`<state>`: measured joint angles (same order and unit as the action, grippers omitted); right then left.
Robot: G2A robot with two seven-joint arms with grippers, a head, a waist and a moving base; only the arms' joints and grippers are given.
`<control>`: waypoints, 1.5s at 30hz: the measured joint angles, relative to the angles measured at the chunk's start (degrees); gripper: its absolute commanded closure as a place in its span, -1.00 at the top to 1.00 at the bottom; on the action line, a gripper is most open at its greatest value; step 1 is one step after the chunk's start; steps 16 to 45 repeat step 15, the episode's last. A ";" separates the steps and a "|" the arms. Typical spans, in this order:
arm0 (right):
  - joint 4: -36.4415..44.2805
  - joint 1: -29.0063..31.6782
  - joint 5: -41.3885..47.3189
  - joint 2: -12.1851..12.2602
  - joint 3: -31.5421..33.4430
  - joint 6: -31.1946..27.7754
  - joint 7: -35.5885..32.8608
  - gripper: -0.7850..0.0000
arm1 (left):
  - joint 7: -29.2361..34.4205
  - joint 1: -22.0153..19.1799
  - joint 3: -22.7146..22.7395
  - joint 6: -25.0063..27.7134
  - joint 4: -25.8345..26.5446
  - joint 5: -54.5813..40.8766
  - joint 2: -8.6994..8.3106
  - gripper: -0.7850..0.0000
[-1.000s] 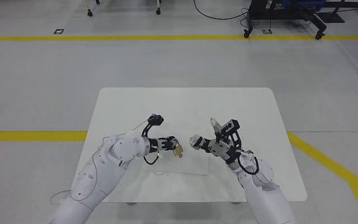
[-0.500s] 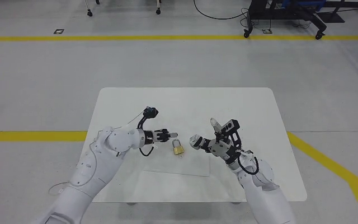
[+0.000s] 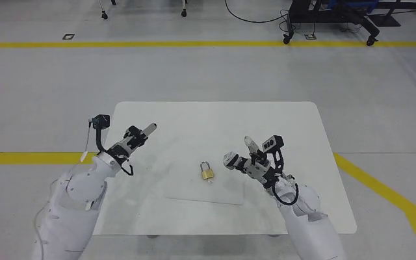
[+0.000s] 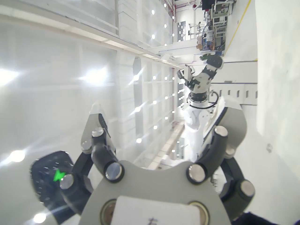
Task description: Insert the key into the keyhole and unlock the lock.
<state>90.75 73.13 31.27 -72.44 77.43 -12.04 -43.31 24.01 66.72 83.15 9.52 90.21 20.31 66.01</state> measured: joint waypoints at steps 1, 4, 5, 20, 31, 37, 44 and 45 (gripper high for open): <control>0.02 0.10 -4.90 0.38 1.15 -3.82 -0.93 1.00 | -1.90 1.17 0.38 -1.77 0.88 3.15 -0.10 1.00; -0.98 0.20 -15.89 1.26 5.25 -11.57 0.92 1.00 | -6.23 2.74 -0.05 -7.68 1.75 11.58 -0.15 1.00; -1.02 0.11 -18.90 1.49 6.57 -13.18 2.21 1.00 | -7.21 2.77 -0.44 -9.59 1.63 13.71 -0.09 1.00; 3.95 0.82 -58.65 2.53 13.87 -16.01 23.06 1.00 | -13.73 1.17 -5.33 -14.19 -0.89 23.67 0.68 1.00; 3.95 0.82 -58.65 2.53 13.87 -16.01 23.06 1.00 | -13.73 1.17 -5.33 -14.19 -0.89 23.67 0.68 1.00; 3.95 0.82 -58.65 2.53 13.87 -16.01 23.06 1.00 | -13.73 1.17 -5.33 -14.19 -0.89 23.67 0.68 1.00; 3.95 0.82 -58.65 2.53 13.87 -16.01 23.06 1.00 | -13.73 1.17 -5.33 -14.19 -0.89 23.67 0.68 1.00; 3.95 0.82 -58.65 2.53 13.87 -16.01 23.06 1.00 | -13.73 1.17 -5.33 -14.19 -0.89 23.67 0.68 1.00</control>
